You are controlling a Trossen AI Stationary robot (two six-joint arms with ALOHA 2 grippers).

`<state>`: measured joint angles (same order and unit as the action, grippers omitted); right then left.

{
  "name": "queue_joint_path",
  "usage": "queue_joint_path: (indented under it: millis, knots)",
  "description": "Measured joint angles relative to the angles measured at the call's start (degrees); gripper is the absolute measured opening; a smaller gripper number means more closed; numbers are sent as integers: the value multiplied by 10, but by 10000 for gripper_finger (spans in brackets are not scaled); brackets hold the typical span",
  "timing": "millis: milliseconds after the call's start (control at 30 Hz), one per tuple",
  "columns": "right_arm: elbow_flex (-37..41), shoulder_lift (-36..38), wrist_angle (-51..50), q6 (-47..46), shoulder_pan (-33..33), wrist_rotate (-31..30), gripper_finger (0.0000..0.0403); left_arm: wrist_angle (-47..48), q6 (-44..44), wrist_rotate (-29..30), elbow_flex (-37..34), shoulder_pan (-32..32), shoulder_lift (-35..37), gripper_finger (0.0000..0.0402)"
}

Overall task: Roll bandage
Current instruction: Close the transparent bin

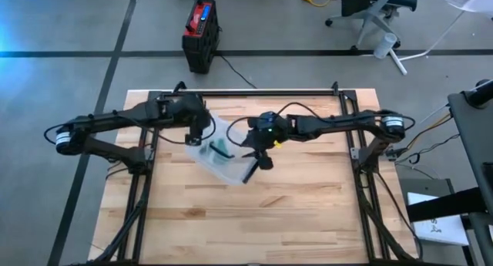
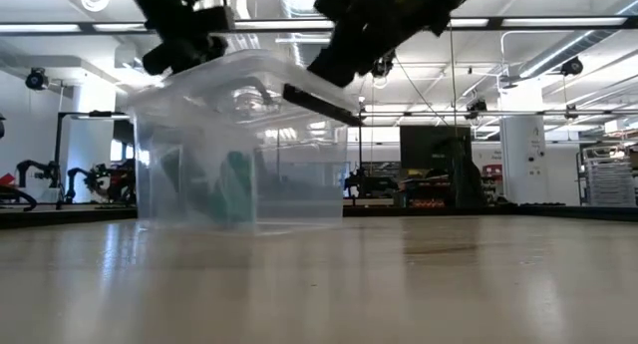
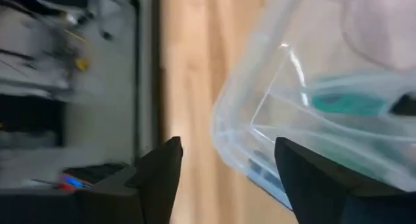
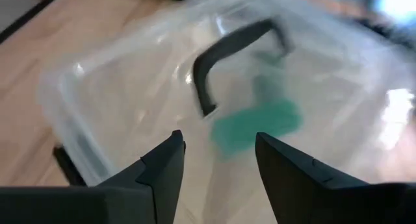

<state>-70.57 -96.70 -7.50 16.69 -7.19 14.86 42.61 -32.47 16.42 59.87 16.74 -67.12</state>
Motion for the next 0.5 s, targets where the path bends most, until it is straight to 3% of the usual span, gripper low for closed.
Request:
queue_joint_path:
  millis: [100, 233, 367, 500]
  knots:
    - [1, 37, 22, -19, 12, -31, 183, 2, 46, -14, -25, -12, -10, 225]
    - [3, 52, 100, -120, 29, -59, 182, 20, 128, -13, -30, -46, -12, 211]
    - [7, 20, 212, -194, 54, -84, 166, 32, 227, -15, -26, -81, -9, 199]
    - [7, -40, 280, -192, 86, -111, 136, 99, 315, -18, 8, -121, -5, 187]
